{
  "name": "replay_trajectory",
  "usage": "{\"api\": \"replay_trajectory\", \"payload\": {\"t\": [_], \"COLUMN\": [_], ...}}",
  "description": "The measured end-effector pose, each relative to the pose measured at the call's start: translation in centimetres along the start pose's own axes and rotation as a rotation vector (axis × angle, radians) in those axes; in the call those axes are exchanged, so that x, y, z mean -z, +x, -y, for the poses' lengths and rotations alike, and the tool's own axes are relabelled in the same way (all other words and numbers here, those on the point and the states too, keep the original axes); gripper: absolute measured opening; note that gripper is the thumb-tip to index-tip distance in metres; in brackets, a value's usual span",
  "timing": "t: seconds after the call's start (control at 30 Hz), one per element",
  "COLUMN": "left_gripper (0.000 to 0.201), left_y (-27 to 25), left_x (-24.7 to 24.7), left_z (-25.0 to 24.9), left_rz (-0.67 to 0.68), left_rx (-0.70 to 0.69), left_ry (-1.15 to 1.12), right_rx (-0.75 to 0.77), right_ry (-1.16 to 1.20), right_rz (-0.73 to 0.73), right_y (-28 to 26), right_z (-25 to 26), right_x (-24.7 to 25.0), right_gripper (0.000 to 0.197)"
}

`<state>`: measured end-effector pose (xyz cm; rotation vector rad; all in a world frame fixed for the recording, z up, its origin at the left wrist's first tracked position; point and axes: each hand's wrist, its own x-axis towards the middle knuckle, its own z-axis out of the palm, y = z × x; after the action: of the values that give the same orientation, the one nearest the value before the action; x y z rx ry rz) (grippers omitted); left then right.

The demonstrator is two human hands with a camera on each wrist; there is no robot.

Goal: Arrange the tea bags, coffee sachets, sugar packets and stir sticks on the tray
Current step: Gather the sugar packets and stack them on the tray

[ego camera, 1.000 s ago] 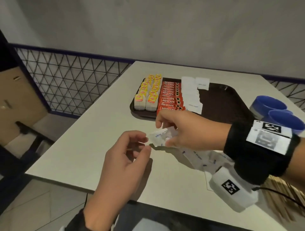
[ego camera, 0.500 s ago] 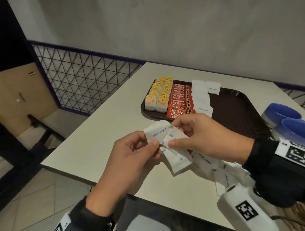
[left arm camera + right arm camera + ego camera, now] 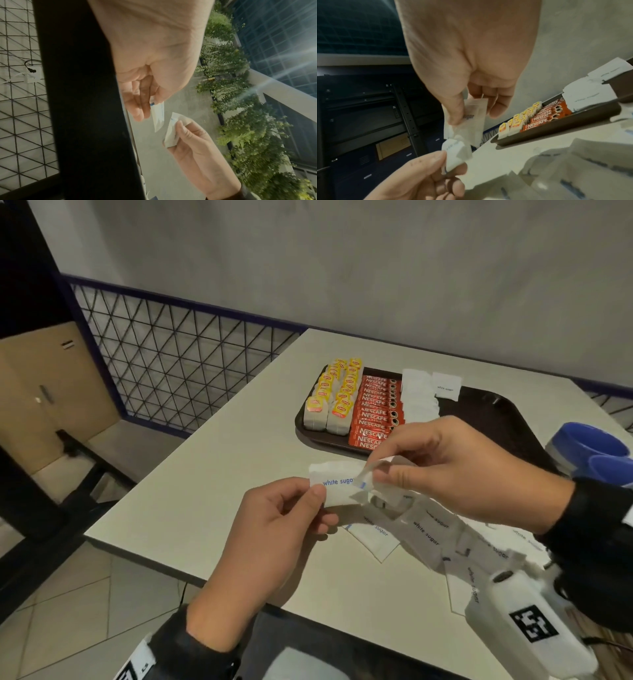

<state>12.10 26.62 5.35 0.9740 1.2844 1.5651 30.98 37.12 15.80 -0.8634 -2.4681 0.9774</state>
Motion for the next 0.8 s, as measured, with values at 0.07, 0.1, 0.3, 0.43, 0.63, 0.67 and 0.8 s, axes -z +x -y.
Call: {"api": "replay_trajectory", "payload": {"t": [0.07,0.1,0.3,0.43,0.63,0.67,0.8], "left_gripper": [0.022,0.022,0.02,0.018,0.015,0.014,0.022], "left_y": [-0.2,-0.3,-1.1,-1.4,-1.8,-1.9,-2.1], "left_x": [0.1,0.1,0.0,-0.1,-0.5,-0.5,-0.2], "left_z": [0.1,0.0,-1.1,-1.3,-1.0,-0.8,0.2], "left_rz": [0.086,0.132,0.219,0.151,0.175,0.182,0.072], "left_rx": [-0.004,-0.013,-0.108,-0.13,-0.119,-0.149,-0.246], "left_ry": [0.043,0.069,0.133,0.095,0.107,0.167,0.343], "right_rx": [-0.003,-0.013,0.021,0.007,-0.107,-0.105,-0.149], "right_ry": [0.009,-0.014,-0.253,-0.317,0.041,0.013,-0.201], "right_rz": [0.046,0.068,0.063,0.103,0.255,0.277,0.19], "right_y": [0.3,0.5,1.3,1.1,0.9,1.1,3.1], "right_z": [0.5,0.5,0.3,0.3,-0.1,0.0,-0.7], "right_x": [-0.1,-0.3,-1.9,-1.7,-0.2,0.2,4.5], "right_gripper": [0.011,0.016,0.046,0.044,0.015,0.012,0.005]}}
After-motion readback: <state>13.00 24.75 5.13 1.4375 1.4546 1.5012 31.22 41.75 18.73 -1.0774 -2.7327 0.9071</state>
